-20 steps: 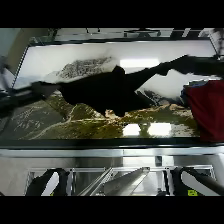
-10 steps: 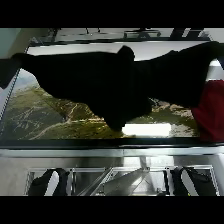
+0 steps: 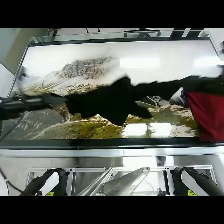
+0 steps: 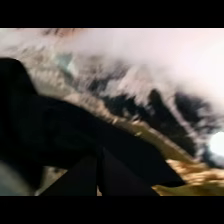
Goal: Fold the shirts.
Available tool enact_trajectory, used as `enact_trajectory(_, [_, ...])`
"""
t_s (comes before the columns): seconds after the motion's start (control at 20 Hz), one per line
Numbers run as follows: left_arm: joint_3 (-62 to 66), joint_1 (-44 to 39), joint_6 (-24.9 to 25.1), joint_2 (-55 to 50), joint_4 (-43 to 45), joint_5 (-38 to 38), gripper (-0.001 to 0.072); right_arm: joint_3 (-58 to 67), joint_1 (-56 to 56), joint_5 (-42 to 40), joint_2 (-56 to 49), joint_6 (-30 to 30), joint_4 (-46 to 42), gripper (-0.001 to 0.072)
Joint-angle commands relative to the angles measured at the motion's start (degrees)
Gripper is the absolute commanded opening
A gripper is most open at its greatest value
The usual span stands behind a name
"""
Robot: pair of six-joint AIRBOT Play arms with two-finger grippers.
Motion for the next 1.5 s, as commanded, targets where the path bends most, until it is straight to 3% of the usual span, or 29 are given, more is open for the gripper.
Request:
enact_trajectory(0.0, [-8.61, -8.28, 6.36, -8.79, 0.09, 5.29, 0.0026, -5.20, 5.33, -0.76, -9.38, -5.68, 6.16, 0.0014])
enact_trajectory(0.1, [-10.86, -11.80, 9.60, -14.49, 0.17, 10.16, 0.0026, -5.60, 9.18, -5.05, -15.45, -7.15, 5.99, 0.0014])
enact_trajectory(0.25, [-8.52, -12.07, 10.64, -22.71, 0.13, 12.37, 0.0026, -5.40, 10.64, -18.01, -21.70, -8.83, 6.88, 0.0015])
enact_trajectory(0.3, [-6.64, -11.54, 10.64, -24.87, 0.11, 11.50, 0.0026, -5.38, 10.43, -21.49, -22.38, -9.25, 7.30, 0.0113])
enact_trajectory(0.35, [-4.33, -11.02, 10.62, -26.88, 0.13, 10.01, 0.0026, -5.03, 9.99, -23.47, -22.29, -9.33, 6.82, 0.0413])
enact_trajectory(0.4, [-2.12, -10.69, 10.58, -28.52, 0.11, 8.44, 0.0026, -4.13, 9.25, -23.30, -21.88, -9.29, 6.25, 0.0535])
enact_trajectory(0.6, [5.27, -10.34, 9.99, -33.09, 0.13, 1.95, 0.0025, -3.19, 4.55, -11.56, -17.59, -6.19, 3.61, 0.0528])
enact_trajectory(0.65, [6.36, -10.34, 10.01, -33.79, 0.15, 1.51, 0.0025, -3.74, 3.85, -8.28, -17.38, -4.07, 0.35, 0.0467])
enact_trajectory(0.75, [7.58, -10.32, 10.01, -34.69, 0.26, 1.53, 0.0026, -7.08, 3.39, -3.61, -17.35, -0.76, -4.07, 0.0453])
enact_trajectory(0.9, [7.80, -10.03, 10.05, -34.95, 0.74, 2.01, 0.0025, -15.82, 4.46, 2.14, -16.61, -0.22, -1.36, 0.0452])
enact_trajectory(1.1, [7.82, -10.05, 10.03, -34.95, 0.63, 2.05, 0.0025, -24.41, 10.91, -4.98, -15.89, -0.39, -0.68, 0.0453])
enact_trajectory(1.3, [7.82, -10.05, 10.03, -34.95, 0.63, 2.01, 0.0025, -24.20, 15.04, -20.46, -17.29, -0.76, 5.03, 0.0453])
enact_trajectory(1.45, [7.82, -10.05, 10.05, -34.95, 0.63, 2.03, 0.0025, -20.96, 14.95, -23.78, -17.53, -3.56, 9.42, 0.0452])
